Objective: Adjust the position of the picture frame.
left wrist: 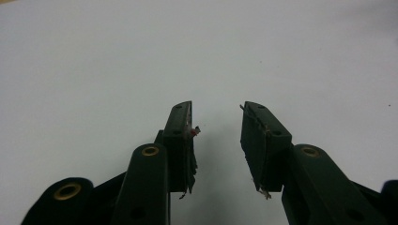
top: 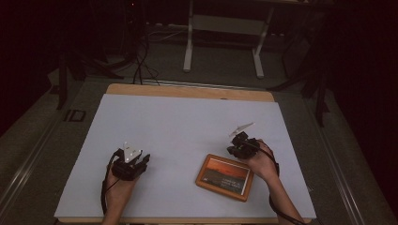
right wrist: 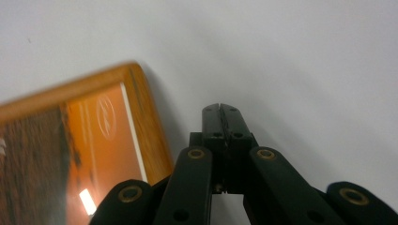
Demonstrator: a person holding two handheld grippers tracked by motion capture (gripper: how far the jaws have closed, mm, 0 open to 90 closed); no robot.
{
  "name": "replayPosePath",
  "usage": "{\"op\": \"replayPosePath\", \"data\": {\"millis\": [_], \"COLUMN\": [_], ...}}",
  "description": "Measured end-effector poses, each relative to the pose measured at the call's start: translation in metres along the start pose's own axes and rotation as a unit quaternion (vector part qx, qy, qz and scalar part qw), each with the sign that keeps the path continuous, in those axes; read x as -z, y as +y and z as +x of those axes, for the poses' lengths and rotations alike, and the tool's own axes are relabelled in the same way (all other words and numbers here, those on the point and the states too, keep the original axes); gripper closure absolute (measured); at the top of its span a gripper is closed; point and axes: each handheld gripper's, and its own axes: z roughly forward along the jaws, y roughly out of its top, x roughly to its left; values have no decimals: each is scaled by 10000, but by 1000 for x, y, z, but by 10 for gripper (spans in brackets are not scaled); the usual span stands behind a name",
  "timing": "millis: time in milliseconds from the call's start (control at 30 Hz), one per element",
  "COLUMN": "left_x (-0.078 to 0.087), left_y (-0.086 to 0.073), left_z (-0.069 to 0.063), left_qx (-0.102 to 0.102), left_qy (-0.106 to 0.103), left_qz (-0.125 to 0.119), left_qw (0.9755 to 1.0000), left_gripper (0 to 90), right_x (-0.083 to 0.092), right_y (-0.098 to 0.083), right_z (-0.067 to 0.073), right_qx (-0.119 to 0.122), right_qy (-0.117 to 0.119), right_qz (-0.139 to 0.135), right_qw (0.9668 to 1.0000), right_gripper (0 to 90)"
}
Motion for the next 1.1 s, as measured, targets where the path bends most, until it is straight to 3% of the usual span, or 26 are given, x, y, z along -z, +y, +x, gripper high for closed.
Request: {"op": "replayPosePath", "data": {"millis": [133, 367, 600, 700, 900, 1067, 1100], "left_x": [0, 0, 0, -1, -2, -2, -3], "left_y": [0, 0, -1, 0, 0, 0, 0], "left_z": [0, 2, 3, 1, -1, -1, -1], "left_qx": [20, 112, 168, 168, 155, 159, 157], "left_qy": [-7, -5, -24, -33, -45, -53, -58], "left_qz": [-29, -33, -25, -15, -15, -17, -21], "left_qw": [10000, 9999, 9999, 9999, 9999, 9999, 9999], "left_gripper": [626, 615, 612, 612, 609, 609, 609], "right_x": [8, 29, 49, 56, 58, 53, 52], "right_y": [-21, -57, -84, -100, -112, -110, -106], "right_z": [-9, -19, -19, -12, 3, 10, 11], "right_qx": [-138, -375, -468, -462, -310, -228, -192], "right_qy": [15, -164, -274, -215, -124, -94, -178], "right_qz": [-58, -131, -137, -115, 16, 79, 118], "right_qw": [9999, 9991, 9984, 9986, 9994, 9997, 9996], "right_gripper": [900, 900, 899, 899, 899, 899, 900]}}
